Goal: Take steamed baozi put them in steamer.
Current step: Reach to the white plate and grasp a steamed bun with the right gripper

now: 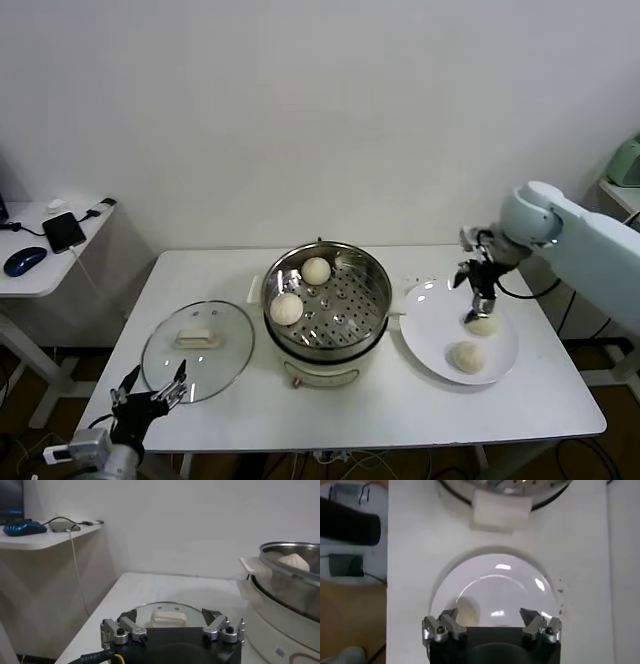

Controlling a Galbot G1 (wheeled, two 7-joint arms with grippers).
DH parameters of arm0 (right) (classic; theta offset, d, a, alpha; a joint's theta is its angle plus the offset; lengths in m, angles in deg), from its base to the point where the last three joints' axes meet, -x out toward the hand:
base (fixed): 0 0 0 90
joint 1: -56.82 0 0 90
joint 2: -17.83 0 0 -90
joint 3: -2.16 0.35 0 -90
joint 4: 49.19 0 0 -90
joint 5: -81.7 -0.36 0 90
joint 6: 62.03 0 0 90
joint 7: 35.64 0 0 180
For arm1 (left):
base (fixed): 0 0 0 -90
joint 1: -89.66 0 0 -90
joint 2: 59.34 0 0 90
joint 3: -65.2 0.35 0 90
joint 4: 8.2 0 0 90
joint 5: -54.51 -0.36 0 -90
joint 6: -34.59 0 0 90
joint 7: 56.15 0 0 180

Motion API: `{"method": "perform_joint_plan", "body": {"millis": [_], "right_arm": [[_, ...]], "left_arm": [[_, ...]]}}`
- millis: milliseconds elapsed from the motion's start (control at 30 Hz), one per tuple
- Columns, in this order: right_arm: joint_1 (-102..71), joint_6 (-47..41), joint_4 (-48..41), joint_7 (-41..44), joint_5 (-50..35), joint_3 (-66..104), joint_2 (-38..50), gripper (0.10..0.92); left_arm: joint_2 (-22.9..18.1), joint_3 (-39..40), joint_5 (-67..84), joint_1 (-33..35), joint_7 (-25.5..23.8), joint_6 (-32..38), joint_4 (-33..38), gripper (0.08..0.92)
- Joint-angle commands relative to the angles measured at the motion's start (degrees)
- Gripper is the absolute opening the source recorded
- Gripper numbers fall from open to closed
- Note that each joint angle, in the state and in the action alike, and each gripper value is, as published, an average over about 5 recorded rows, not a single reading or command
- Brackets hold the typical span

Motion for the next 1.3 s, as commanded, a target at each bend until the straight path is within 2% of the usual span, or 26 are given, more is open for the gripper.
{"method": "perform_joint_plan", "body": {"millis": [33,233,600,1300], "right_arm": [[-15.05,12.74,-8.69,1.05,12.65,12.18,-3.41,0.823],[-15.38,12.72,-9.52,3.68,13.07,11.12,-4.70,0.823],[-18.30,10.42,-11.62,0.03,13.81,12.76,-7.42,0.823],[-19.54,9.20,-12.25,0.03,16.27,13.72,-8.54,0.823]], "left_arm": [[-0.26,0.03,-0.42,0.22,-0.19,-0.30,-0.04,0.823],[0.29,-0.71,-0.26,-0.67,-0.22,-0.48,-1.52,0.823],[1.08,-1.14,0.20,-1.29,-0.10,-0.46,-3.07,0.823],[1.28,-0.97,0.39,-1.03,0.05,-0.44,-3.12,0.823]]}}
